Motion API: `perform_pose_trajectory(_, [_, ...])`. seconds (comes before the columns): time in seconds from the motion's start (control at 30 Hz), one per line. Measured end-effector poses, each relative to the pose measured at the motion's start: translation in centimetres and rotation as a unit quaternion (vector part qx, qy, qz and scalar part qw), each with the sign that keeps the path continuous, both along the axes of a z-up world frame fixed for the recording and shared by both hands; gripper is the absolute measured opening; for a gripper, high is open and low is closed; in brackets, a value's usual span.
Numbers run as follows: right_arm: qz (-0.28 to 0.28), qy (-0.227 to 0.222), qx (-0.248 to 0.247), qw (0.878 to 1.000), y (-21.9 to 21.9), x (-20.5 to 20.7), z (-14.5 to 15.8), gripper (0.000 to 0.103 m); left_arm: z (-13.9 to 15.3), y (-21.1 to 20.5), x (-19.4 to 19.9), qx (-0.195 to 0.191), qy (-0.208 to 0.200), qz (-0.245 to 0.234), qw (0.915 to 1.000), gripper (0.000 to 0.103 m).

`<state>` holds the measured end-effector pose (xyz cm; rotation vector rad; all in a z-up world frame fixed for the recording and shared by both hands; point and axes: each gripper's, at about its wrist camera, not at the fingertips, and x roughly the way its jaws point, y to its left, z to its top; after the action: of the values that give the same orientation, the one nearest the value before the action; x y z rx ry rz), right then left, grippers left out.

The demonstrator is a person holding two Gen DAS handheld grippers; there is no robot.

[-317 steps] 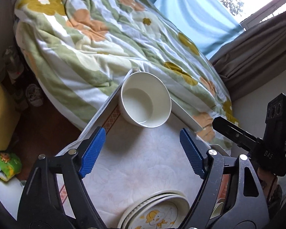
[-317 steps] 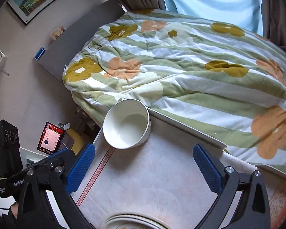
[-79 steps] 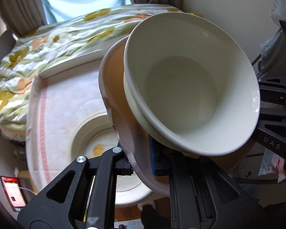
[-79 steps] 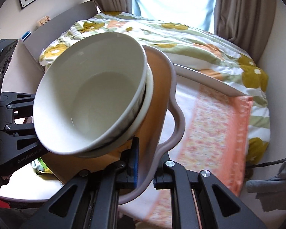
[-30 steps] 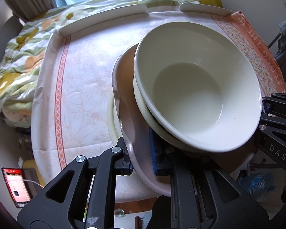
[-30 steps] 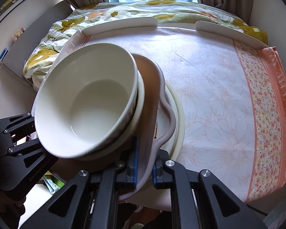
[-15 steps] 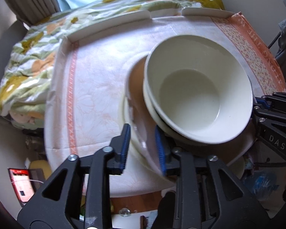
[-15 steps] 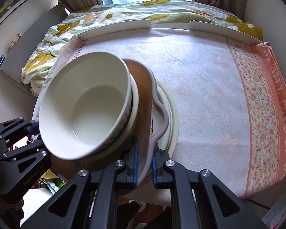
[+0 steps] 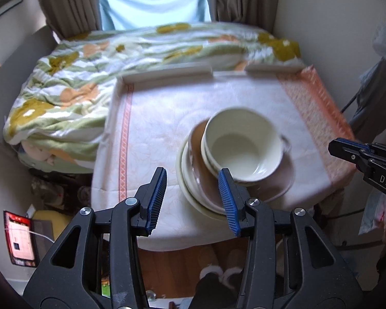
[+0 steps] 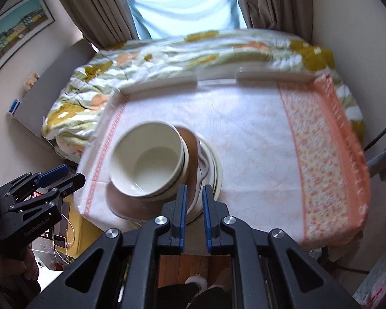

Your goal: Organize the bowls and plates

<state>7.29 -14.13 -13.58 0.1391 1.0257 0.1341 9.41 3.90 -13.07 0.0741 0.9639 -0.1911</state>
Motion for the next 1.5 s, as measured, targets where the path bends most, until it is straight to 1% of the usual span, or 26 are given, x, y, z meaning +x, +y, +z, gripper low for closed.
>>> perform_pose_trajectory(0.07, [0.003,-0.032,-0.01,0.999,-0.4,-1.3,3.2,0.01,3.1,0.0,-1.5,-0.016,-0.03,0.007,0.9994,0.04])
perform_pose_trajectory(0.1, [0.004,-0.05,-0.014,0.999,-0.7,-1.9,4.9,0.01,4.4,-0.1,-2.2,-0.02,-0.045,0.01,0.9987,0.044])
perform_pose_trajectory(0.13, [0.004,-0.066,-0.019,0.998,-0.8,-2.6,6.2,0.01,6.2,-0.2,-3.1,-0.025,-0.069,0.013,0.9972,0.05])
perform_pose_trajectory(0.17, [0.003,-0.085,-0.024,0.996,-1.0,-3.3,7.7,0.01,7.5,-0.2,-3.8,-0.027,-0.087,0.017,0.9957,0.065])
perform_pose_trajectory(0.2, [0.002,-0.106,-0.029,0.994,-1.2,-4.0,9.2,0.01,9.2,-0.2,-4.9,-0.031,-0.117,0.026,0.9923,0.081])
perform_pose_trajectory(0.23, [0.001,-0.124,-0.034,0.992,-1.3,-4.7,10.3,0.011,10.5,-0.1,-5.8,-0.037,-0.143,0.033,0.9885,0.087])
perform_pose_trajectory(0.27, [-0.001,-0.141,-0.039,0.989,-1.4,-5.3,11.4,0.016,11.5,0.1,-6.6,-0.043,-0.163,0.037,0.985,0.093])
perform_pose_trajectory(0.3, [-0.005,-0.157,-0.046,0.987,-1.5,-6.1,12.4,0.029,12.6,0.2,-7.4,-0.051,-0.183,0.042,0.9809,0.095])
perform_pose_trajectory(0.33, [-0.007,-0.167,-0.049,0.985,-1.6,-6.4,13.0,0.05,13.6,0.3,-8.3,-0.059,-0.203,0.047,0.9764,0.097])
perform_pose_trajectory(0.37, [-0.009,-0.178,-0.047,0.983,-1.8,-6.9,13.7,0.06,14.4,0.3,-8.9,-0.061,-0.218,0.05,0.9728,0.103])
perform_pose_trajectory(0.4, [-0.011,-0.192,-0.042,0.98,-2.0,-7.5,14.2,0.082,15.0,0.3,-9.6,-0.059,-0.235,0.056,0.9686,0.103])
perform_pose_trajectory(0.43, [-0.013,-0.2,-0.039,0.979,-2.1,-7.9,14.5,0.096,15.6,0.3,-10.3,-0.054,-0.253,0.061,0.964,0.103])
perform_pose_trajectory(0.47, [-0.017,-0.21,-0.04,0.977,-2.2,-8.4,14.9,0.098,15.9,0.4,-10.7,-0.052,-0.261,0.064,0.9617,0.103])
perform_pose_trajectory(0.53, [-0.027,-0.227,-0.053,0.972,-2.3,-9.1,15.3,0.1,16.0,0.0,-11.2,-0.045,-0.268,0.066,0.9601,0.103])
perform_pose_trajectory(0.67, [-0.045,-0.24,-0.068,0.967,-2.3,-10.0,14.9,0.101,15.2,-0.8,-11.6,-0.042,-0.258,0.065,0.9631,0.103])
perform_pose_trajectory(0.73, [-0.052,-0.24,-0.077,0.966,-2.4,-10.1,14.5,0.101,14.6,-1.4,-11.7,-0.037,-0.256,0.065,0.9638,0.103])
perform_pose_trajectory(0.9, [-0.056,-0.24,-0.074,0.966,-2.5,-10.2,14.0,0.101,13.7,-2.3,-11.5,-0.015,-0.252,0.06,0.9657,0.103])
perform_pose_trajectory(1.03, [-0.059,-0.247,-0.083,0.964,-2.4,-10.2,14.1,0.101,13.7,-2.6,-11.3,-0.014,-0.256,0.057,0.9648,0.103])
perform_pose_trajectory(1.5, [-0.065,-0.254,-0.086,0.961,-2.5,-9.8,14.4,0.101,13.5,-2.7,-11.3,-0.015,-0.262,0.055,0.9635,0.103])
